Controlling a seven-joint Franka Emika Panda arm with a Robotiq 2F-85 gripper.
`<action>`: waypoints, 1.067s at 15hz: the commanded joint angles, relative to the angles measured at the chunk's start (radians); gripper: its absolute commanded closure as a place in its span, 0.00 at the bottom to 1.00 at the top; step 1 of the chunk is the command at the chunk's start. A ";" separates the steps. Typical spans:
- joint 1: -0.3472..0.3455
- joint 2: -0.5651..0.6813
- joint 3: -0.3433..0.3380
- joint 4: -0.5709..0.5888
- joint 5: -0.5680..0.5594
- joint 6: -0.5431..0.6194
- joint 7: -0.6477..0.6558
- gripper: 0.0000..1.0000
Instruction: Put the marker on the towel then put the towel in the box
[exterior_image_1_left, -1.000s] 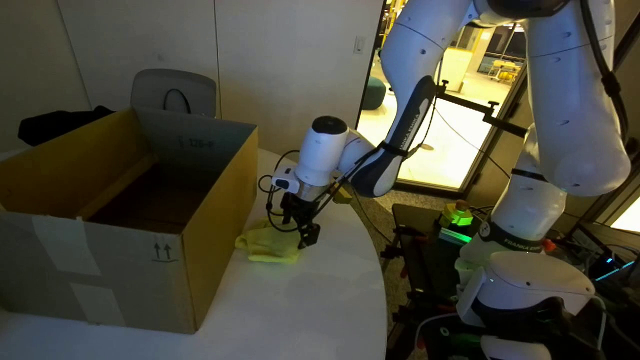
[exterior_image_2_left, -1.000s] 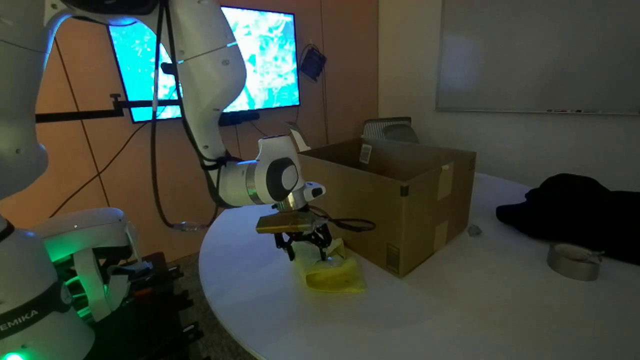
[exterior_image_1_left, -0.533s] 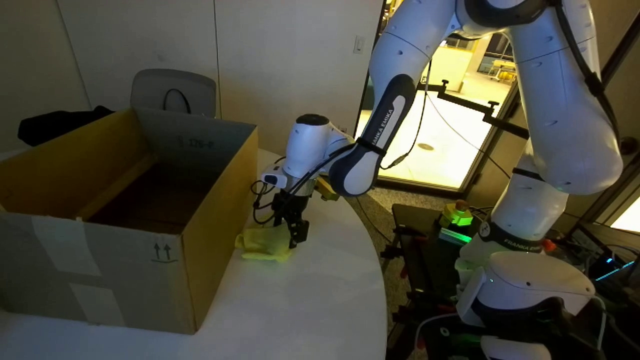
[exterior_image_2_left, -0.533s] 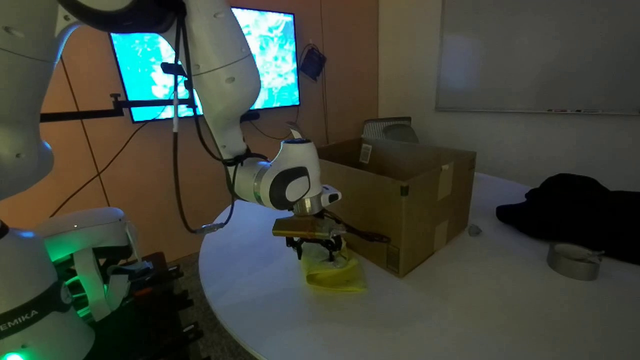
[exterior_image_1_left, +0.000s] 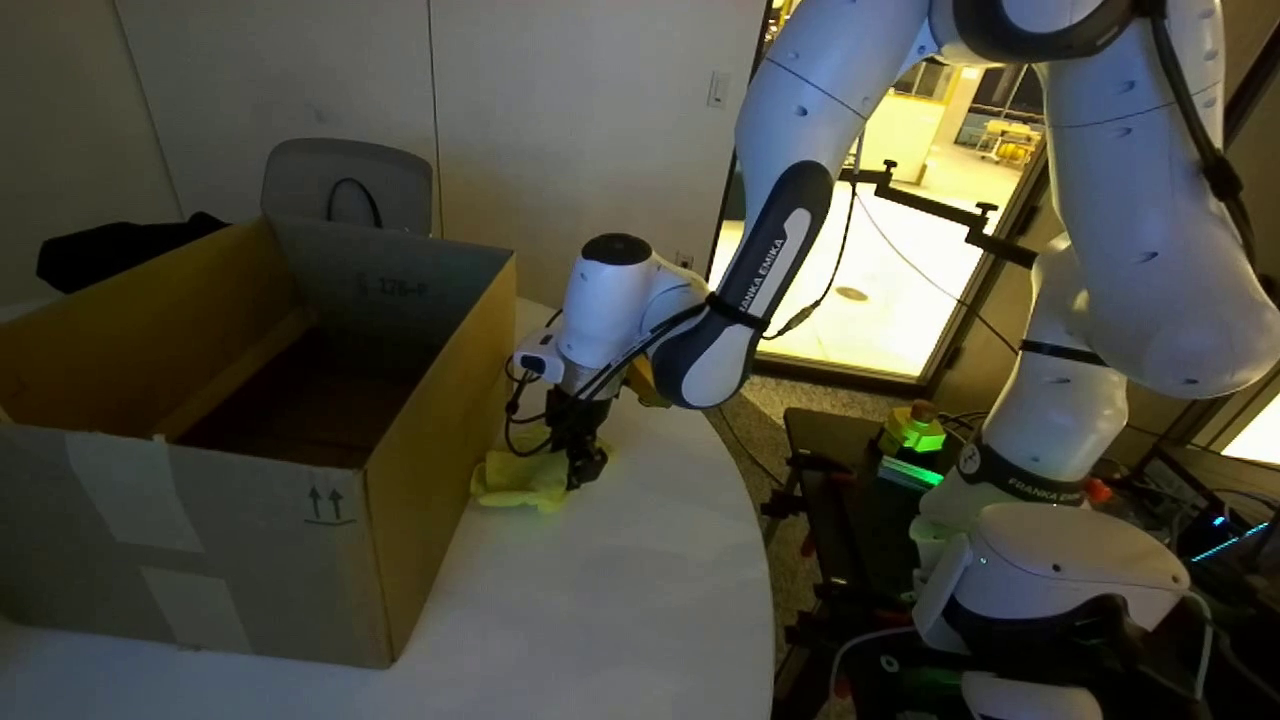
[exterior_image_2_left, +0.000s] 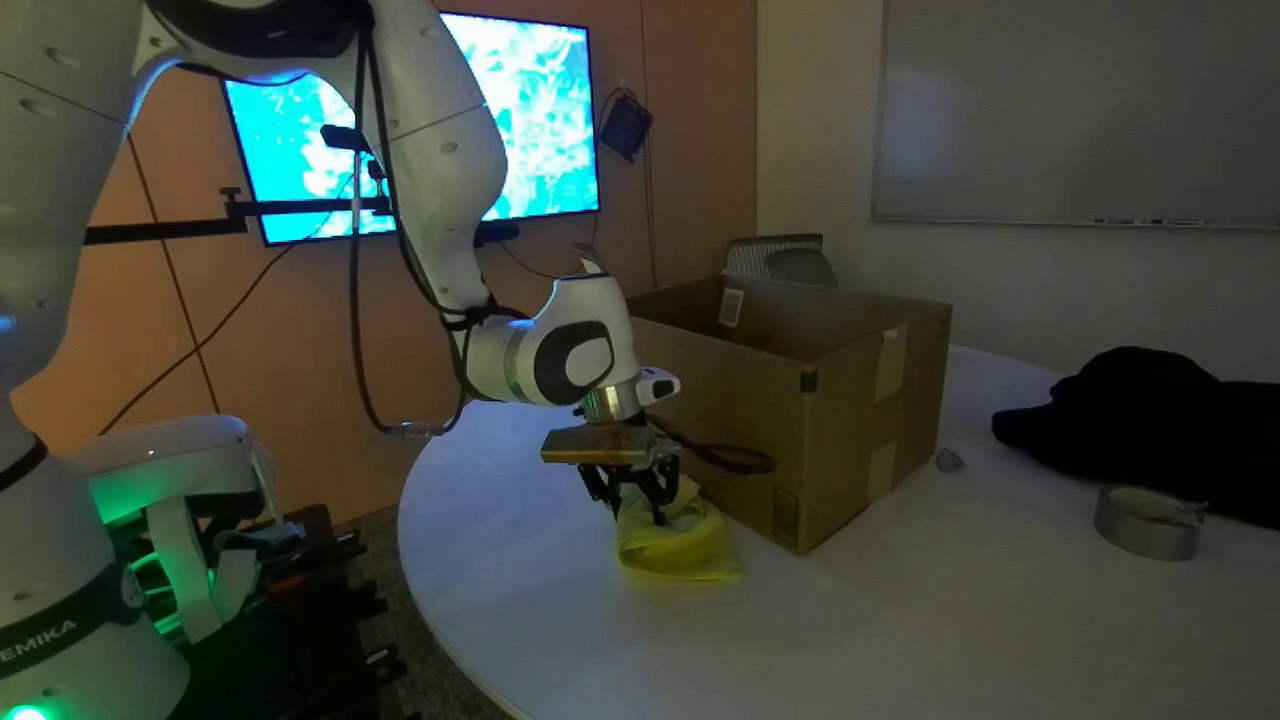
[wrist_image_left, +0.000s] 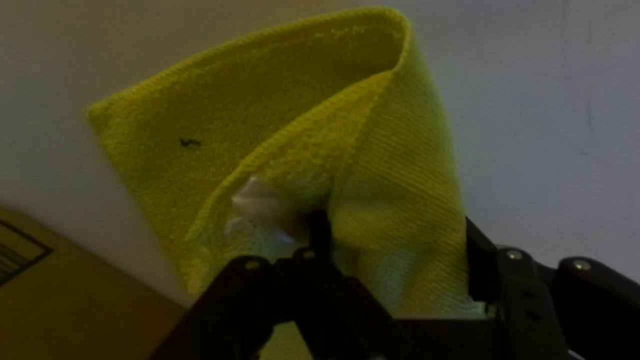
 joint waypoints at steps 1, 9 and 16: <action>0.101 -0.026 -0.082 -0.014 0.014 -0.010 0.070 0.71; 0.105 -0.160 -0.072 -0.096 0.113 -0.149 0.150 0.92; 0.065 -0.371 -0.076 -0.186 0.206 -0.273 0.162 0.91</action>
